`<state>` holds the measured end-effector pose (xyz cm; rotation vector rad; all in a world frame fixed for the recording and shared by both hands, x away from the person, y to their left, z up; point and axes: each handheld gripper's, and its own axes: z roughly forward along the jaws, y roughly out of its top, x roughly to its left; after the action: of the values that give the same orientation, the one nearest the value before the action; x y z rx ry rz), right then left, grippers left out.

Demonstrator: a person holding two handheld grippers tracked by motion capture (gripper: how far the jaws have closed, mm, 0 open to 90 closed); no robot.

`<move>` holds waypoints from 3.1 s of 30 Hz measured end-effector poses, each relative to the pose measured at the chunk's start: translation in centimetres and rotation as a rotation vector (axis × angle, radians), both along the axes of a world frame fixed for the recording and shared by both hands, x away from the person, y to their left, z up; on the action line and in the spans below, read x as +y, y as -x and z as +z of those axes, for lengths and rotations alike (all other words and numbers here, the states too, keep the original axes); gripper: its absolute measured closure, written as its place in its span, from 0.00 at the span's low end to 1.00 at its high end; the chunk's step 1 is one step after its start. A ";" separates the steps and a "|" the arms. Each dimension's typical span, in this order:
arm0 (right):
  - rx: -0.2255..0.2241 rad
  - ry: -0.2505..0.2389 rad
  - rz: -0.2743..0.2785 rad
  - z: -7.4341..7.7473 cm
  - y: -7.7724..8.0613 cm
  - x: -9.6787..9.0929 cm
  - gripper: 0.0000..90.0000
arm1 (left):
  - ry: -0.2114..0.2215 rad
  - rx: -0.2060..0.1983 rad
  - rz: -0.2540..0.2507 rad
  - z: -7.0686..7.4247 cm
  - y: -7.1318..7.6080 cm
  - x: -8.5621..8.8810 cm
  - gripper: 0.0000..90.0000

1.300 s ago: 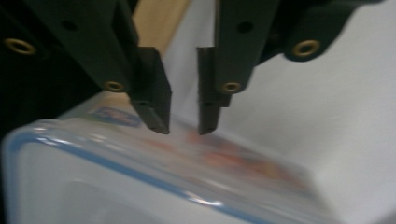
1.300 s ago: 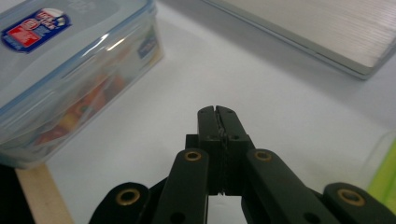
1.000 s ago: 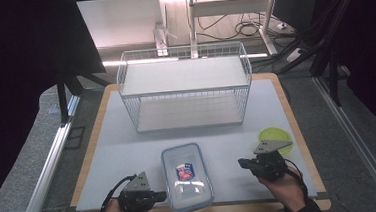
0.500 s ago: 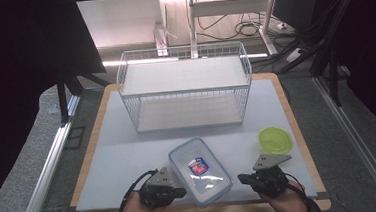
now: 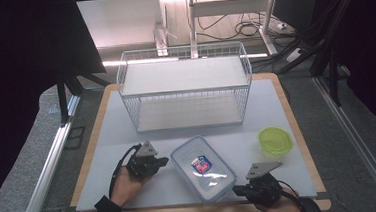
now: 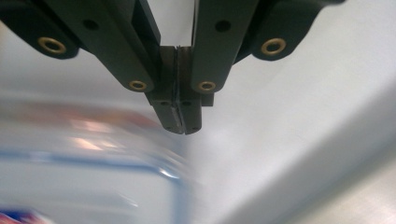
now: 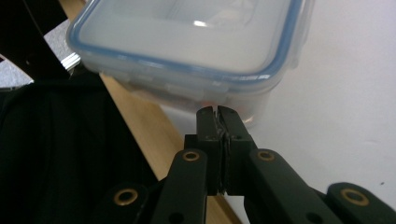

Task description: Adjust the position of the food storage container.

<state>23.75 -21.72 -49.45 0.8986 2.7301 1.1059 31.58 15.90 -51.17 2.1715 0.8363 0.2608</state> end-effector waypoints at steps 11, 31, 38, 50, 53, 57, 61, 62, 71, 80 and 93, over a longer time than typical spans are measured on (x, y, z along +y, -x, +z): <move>-0.030 0.014 -0.072 0.0 -1.6 0.0 1.00 | 0.045 0.052 -0.005 -0.9 -2.5 -0.9 1.00; -0.075 0.047 -0.167 -0.5 -8.4 1.4 1.00 | 0.011 0.070 0.058 -0.4 1.6 1.0 1.00; -0.071 0.017 -0.173 -0.5 -10.1 2.4 1.00 | 0.029 0.066 0.077 -0.4 3.4 1.8 1.00; -0.067 0.038 -0.178 -1.0 -11.4 3.5 1.00 | 0.040 0.075 0.080 -0.5 4.6 2.1 1.00; -0.104 0.055 -0.178 -0.5 -10.9 3.4 0.99 | 0.029 0.052 0.096 -0.3 4.6 2.7 0.95; -0.125 0.054 -0.182 0.2 -10.5 2.6 0.94 | 0.045 0.021 0.123 -0.2 4.8 3.8 0.81; -0.130 0.045 -0.170 0.6 -9.7 1.7 0.84 | 0.041 -0.013 0.159 -0.2 5.4 4.7 0.65; -0.142 0.045 -0.164 0.8 -9.5 1.5 0.81 | 0.041 -0.021 0.165 -0.1 5.5 4.8 0.61; -0.178 0.006 -0.161 1.8 -8.0 0.5 0.55 | 0.033 -0.057 0.193 0.1 6.5 5.4 0.33; -0.205 -0.040 -0.145 2.2 -6.5 -0.1 0.37 | 0.036 -0.066 0.203 0.2 7.4 6.0 0.11; -0.202 -0.068 -0.152 1.8 -5.8 -0.7 0.12 | 0.030 -0.086 0.217 -0.5 7.9 6.5 0.00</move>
<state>29.54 -22.41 -47.62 0.9295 2.4333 1.1949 23.73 22.39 -51.66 2.0272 1.0212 0.4442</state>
